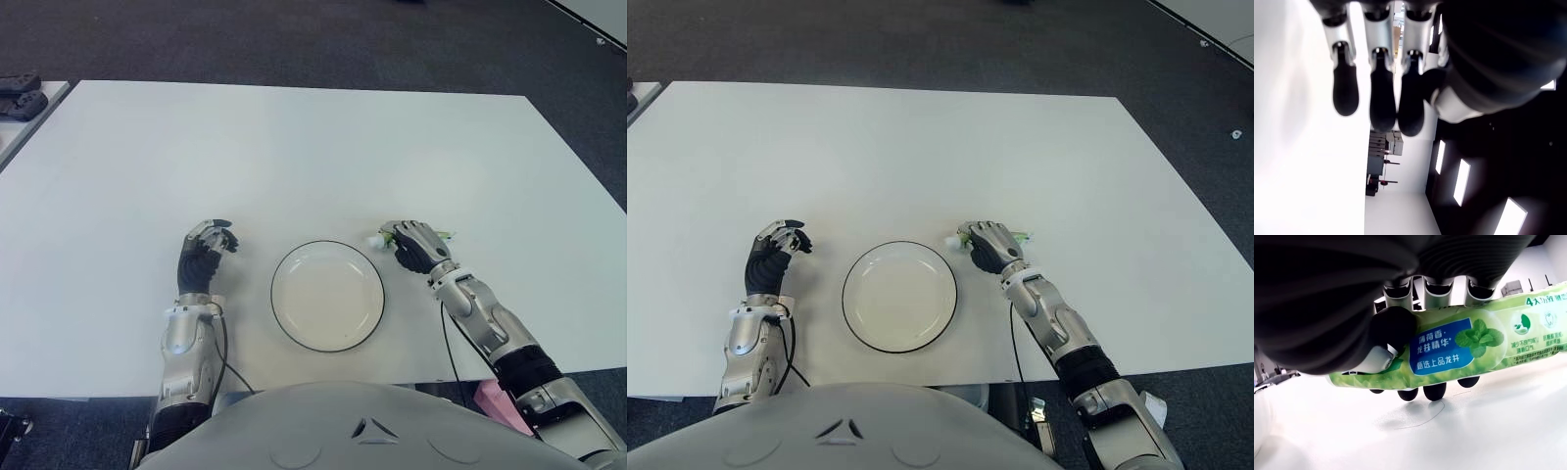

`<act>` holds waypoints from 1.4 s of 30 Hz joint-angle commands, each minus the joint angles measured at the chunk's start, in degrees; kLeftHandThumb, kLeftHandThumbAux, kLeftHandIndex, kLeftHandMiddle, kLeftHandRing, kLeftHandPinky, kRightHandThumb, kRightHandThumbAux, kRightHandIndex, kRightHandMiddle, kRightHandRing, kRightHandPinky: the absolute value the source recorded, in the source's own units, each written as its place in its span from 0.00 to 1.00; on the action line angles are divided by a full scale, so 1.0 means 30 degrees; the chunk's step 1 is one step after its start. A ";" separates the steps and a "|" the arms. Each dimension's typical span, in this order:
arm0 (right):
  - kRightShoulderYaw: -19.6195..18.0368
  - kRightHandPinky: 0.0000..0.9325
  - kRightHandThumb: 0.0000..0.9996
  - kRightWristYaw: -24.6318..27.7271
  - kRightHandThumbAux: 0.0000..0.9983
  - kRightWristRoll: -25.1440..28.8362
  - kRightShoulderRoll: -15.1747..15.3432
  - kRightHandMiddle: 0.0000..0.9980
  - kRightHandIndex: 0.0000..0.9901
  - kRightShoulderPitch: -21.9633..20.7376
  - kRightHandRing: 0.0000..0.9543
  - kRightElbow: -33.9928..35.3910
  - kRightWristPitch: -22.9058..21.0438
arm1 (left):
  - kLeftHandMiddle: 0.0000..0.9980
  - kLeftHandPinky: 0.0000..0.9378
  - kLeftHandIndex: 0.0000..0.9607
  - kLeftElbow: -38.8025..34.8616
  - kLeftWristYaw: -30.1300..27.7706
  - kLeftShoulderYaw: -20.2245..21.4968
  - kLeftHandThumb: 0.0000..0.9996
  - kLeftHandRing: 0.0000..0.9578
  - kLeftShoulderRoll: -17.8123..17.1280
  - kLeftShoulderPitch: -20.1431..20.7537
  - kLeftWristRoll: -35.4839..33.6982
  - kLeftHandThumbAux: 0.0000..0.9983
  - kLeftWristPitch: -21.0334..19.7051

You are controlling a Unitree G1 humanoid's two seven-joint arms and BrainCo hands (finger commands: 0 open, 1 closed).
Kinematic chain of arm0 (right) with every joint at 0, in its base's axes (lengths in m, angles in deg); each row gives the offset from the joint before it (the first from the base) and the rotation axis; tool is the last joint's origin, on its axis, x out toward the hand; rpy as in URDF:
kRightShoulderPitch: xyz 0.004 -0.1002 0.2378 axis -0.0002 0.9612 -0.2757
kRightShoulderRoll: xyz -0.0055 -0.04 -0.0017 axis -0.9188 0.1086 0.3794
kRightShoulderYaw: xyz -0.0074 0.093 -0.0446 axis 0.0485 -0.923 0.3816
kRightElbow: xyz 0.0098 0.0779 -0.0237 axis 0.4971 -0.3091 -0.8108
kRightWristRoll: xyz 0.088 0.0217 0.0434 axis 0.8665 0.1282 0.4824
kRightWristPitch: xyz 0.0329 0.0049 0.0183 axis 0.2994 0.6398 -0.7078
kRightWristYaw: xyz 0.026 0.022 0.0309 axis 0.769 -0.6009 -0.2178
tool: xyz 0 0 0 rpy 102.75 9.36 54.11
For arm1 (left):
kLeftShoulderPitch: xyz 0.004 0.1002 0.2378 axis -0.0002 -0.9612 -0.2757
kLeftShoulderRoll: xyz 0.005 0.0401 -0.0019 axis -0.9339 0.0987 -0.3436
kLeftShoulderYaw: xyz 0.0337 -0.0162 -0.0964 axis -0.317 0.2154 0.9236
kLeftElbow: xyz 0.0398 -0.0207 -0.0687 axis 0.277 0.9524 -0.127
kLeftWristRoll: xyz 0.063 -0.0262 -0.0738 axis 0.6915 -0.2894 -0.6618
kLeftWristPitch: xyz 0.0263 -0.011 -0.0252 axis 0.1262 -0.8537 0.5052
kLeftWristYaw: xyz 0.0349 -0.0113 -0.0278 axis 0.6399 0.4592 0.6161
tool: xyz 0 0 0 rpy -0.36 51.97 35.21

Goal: Put the toothpaste on the table into the plate.

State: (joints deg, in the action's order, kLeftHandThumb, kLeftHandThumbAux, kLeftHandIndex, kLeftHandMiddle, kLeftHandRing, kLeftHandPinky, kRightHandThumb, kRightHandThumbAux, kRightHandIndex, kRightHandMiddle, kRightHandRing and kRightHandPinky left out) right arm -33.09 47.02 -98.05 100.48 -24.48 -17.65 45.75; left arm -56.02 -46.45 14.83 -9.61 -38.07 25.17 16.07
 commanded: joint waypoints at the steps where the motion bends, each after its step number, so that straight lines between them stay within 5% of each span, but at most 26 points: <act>1: -0.0490 0.49 1.00 0.0741 0.67 0.0789 0.0232 0.44 0.41 0.0128 0.50 0.0069 0.0426 | 0.60 0.60 0.45 -0.0104 0.0222 -0.0118 0.69 0.60 0.0003 -0.0121 0.0071 0.72 -0.0352; 12: -0.1555 0.52 1.00 0.0715 0.67 0.1315 0.0004 0.44 0.39 -0.0451 0.50 0.0154 0.0863 | 0.60 0.60 0.45 0.0066 0.0233 -0.0064 0.70 0.61 -0.0066 0.0076 0.0138 0.72 -0.0379; 25: -0.3314 0.55 1.00 0.0345 0.67 0.2470 -0.1089 0.42 0.38 -0.1423 0.50 0.3037 0.1133 | 0.61 0.61 0.45 0.0247 0.0031 -0.0059 0.70 0.61 -0.0169 0.0298 -0.0056 0.72 -0.0385; 42: -0.3088 0.54 1.00 0.0266 0.67 0.2838 -0.2349 0.44 0.40 -0.1416 0.50 0.4705 0.3679 | 0.61 0.61 0.45 0.0396 0.0215 -0.0043 0.70 0.62 -0.0161 0.0496 0.0057 0.72 -0.0581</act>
State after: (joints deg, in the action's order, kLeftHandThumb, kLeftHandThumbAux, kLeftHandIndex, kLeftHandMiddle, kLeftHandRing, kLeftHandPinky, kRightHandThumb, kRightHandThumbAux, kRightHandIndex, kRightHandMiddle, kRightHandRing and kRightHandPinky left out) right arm -42.73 46.32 -91.07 93.50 -28.59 -4.86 55.12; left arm -55.94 -46.45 14.91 -9.95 -37.27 25.05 15.11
